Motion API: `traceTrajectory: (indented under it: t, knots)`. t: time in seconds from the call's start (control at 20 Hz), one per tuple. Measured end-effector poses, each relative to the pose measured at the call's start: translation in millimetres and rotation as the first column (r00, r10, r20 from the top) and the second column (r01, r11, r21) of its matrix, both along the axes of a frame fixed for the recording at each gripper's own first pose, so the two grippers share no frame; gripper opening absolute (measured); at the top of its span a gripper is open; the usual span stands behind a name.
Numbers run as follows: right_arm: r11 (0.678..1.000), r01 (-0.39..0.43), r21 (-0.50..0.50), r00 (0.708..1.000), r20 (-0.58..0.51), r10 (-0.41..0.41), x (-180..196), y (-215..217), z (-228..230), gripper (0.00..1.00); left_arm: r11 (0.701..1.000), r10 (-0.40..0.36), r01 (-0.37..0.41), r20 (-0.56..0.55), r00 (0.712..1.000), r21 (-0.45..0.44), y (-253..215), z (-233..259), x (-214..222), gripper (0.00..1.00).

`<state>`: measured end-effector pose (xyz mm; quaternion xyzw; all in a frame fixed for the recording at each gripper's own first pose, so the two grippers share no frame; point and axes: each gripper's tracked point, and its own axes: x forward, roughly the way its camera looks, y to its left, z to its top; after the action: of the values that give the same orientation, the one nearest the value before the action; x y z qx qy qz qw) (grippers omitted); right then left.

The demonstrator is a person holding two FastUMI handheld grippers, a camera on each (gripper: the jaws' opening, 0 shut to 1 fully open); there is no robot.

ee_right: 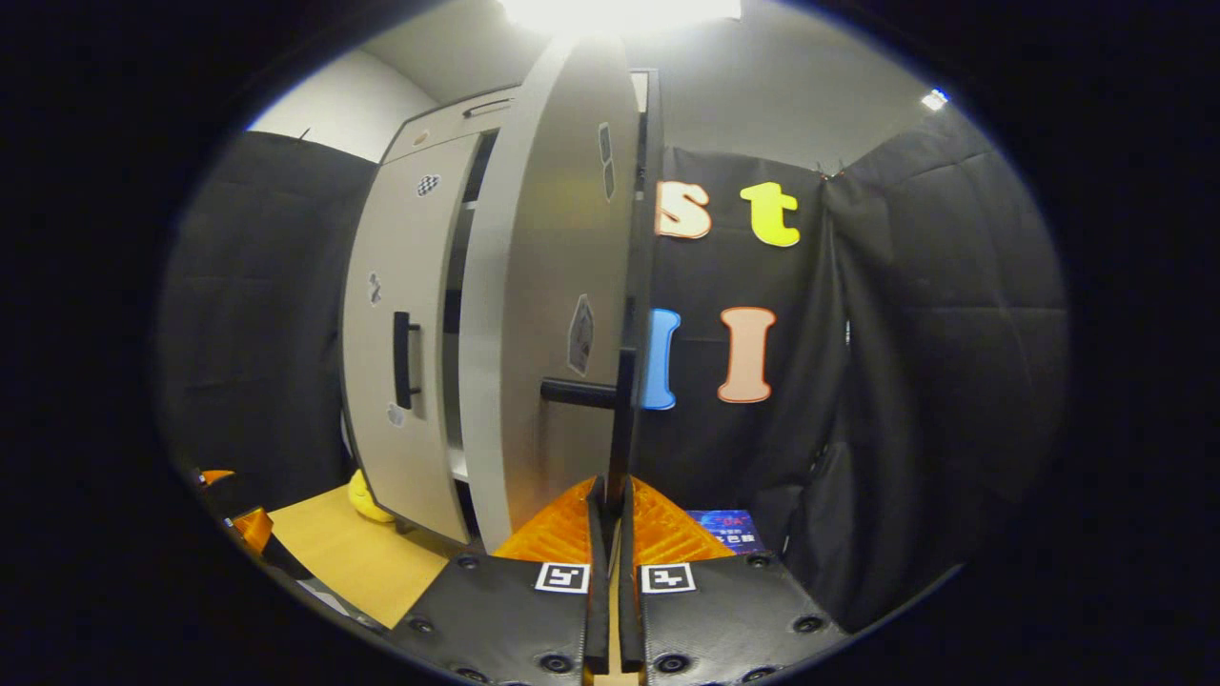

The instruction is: Open the right door of the double-door shoe cabinet with the right hand, and open the left door with the left hand.

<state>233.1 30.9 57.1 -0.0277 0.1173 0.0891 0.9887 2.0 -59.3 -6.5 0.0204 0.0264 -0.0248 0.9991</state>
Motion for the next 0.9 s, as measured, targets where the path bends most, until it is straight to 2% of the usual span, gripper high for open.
traceTrajectory:
  t: [0.1,0.15,0.2,0.4,0.6,0.75,0.8,0.9]
  knots:
    - [0.997,-0.025,0.072,1.000,-0.006,0.025,0,9,-1,0.06,1.000,-0.016,0.016,0.000,1.000,0.006,-7,2,3,0.92]
    - [0.998,-0.017,0.062,1.000,0.010,0.017,-1,6,1,0.09,1.000,-0.022,0.022,0.001,1.000,0.010,-11,5,5,0.93]
    - [0.999,-0.012,0.049,1.000,0.020,0.011,-3,4,-1,0.06,0.999,-0.030,0.030,0.003,1.000,0.012,-15,6,8,0.94]
    - [0.999,-0.004,0.049,0.999,0.042,0.002,-21,3,-1,0.05,0.998,-0.061,0.062,0.014,0.998,-0.013,-25,21,28,0.94]
    - [0.997,0.017,0.082,0.999,0.047,-0.020,-44,-8,-2,0.08,0.994,-0.096,0.098,0.027,0.995,-0.058,-32,44,75,0.93]
    - [0.994,0.075,0.084,0.995,0.053,-0.079,-59,-30,-2,0.07,0.991,-0.104,0.108,0.058,0.993,-0.082,-34,68,117,0.94]
    - [0.992,0.079,0.098,0.995,0.055,-0.085,-66,-33,-1,0.11,0.990,-0.109,0.115,0.070,0.992,-0.087,-36,74,132,0.94]
    - [0.989,0.092,0.116,0.993,0.061,-0.100,-75,-40,-4,0.54,0.990,-0.108,0.115,0.076,0.991,-0.085,-39,81,157,0.93]
